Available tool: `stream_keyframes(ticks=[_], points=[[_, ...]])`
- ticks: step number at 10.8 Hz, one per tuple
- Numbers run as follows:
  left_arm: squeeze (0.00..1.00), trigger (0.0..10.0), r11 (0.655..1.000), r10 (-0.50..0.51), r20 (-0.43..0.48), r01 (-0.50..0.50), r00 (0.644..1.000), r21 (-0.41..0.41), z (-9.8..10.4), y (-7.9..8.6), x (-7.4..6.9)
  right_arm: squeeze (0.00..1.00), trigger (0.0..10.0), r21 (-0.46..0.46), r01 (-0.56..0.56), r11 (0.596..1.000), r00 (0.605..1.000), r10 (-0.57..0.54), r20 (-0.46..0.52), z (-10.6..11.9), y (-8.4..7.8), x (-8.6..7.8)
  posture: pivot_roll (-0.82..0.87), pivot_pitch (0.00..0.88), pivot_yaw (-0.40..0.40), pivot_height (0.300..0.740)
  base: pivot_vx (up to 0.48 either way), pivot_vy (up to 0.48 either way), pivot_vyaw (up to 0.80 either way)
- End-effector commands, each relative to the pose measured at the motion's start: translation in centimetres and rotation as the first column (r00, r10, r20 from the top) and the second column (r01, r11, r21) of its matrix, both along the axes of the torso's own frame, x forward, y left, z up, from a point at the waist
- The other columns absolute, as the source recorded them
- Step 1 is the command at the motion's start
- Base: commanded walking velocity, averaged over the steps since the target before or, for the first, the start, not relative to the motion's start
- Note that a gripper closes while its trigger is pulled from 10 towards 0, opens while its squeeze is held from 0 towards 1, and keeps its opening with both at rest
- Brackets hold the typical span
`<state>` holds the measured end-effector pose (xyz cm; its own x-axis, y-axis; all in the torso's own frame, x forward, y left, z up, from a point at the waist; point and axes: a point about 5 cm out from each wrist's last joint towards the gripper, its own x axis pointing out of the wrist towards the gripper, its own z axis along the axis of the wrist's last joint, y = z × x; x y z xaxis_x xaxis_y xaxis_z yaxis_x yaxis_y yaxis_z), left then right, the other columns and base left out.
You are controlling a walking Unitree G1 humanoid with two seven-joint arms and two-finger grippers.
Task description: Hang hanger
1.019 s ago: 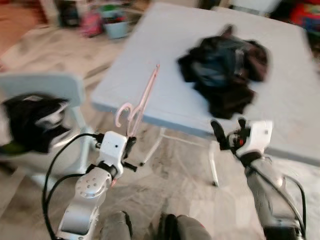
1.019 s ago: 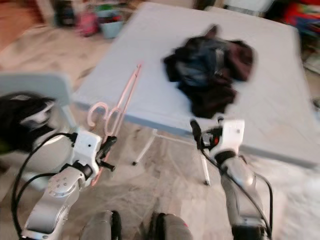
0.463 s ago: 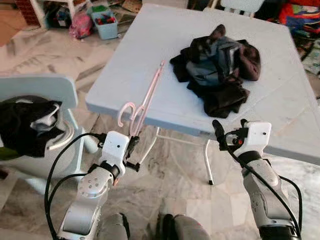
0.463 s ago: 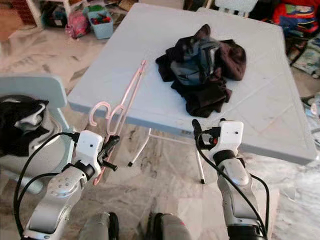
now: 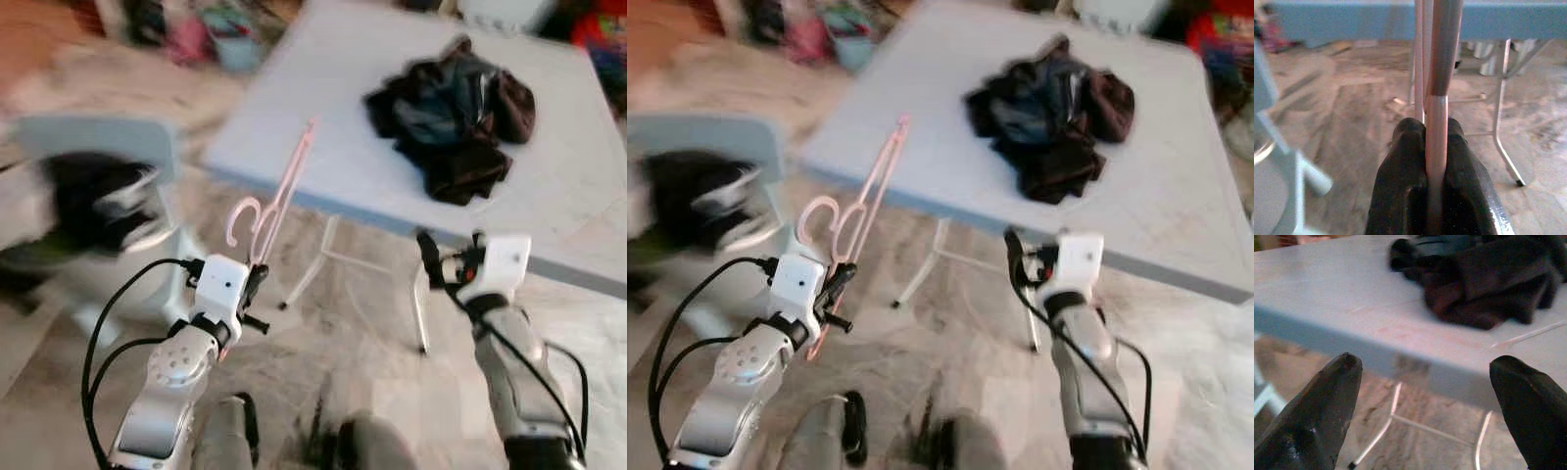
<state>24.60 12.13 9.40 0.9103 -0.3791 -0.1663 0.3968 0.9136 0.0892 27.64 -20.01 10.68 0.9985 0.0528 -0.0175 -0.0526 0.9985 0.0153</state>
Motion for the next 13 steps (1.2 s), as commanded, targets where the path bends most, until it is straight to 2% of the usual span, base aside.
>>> stream_keyframes(ticks=[1,2,5,7,8,13], points=[[0.0,10.0,1.0,-0.015,-0.015,0.015,1.0,-0.001,-0.35,-0.32,-0.37,0.0,10.0,-0.004,0.019,1.0,1.0,-0.019,-0.019,-0.49,-0.45,-0.2,-0.01,0.102,-0.062,0.74,-0.379,0.0,0.0],[0.0,10.0,1.0,-0.015,-0.013,0.015,1.0,-0.003,-0.3,-0.35,-0.34,0.0,10.0,-0.006,0.019,1.0,1.0,-0.019,-0.018,-0.43,-0.47,-0.09,-0.01,0.103,-0.062,0.74,-0.337,0.0,0.0],[0.0,10.0,0.999,-0.034,-0.017,0.033,0.999,-0.019,-0.31,-0.4,-0.16,0.0,10.0,-0.026,-0.023,0.999,1.0,0.023,-0.015,-0.3,-0.33,0.18,-0.01,0.103,-0.062,0.74,0.0,0.0,0.0],[0.0,10.0,0.997,-0.058,-0.028,0.057,0.998,-0.054,-0.33,-0.17,-0.08,0.0,10.0,-0.033,-0.018,0.999,1.0,0.017,-0.018,-0.17,-0.94,0.5,-0.02,0.106,-0.067,0.74,0.0,0.0,0.0],[0.0,10.0,0.999,-0.019,-0.035,0.018,0.999,-0.037,-0.39,0.03,0.11,0.0,10.0,-0.033,-0.014,0.999,1.0,0.014,-0.022,-0.2,-1.09,0.59,-0.01,0.108,-0.068,0.74,0.0,0.244,0.0],[0.0,10.0,0.998,-0.029,-0.047,0.026,0.998,-0.053,-0.58,-0.13,-0.02,0.0,10.0,-0.038,-0.021,0.999,0.999,0.02,-0.025,-0.37,-0.92,0.57,-0.01,0.111,-0.07,0.74,0.0,0.479,0.0]])
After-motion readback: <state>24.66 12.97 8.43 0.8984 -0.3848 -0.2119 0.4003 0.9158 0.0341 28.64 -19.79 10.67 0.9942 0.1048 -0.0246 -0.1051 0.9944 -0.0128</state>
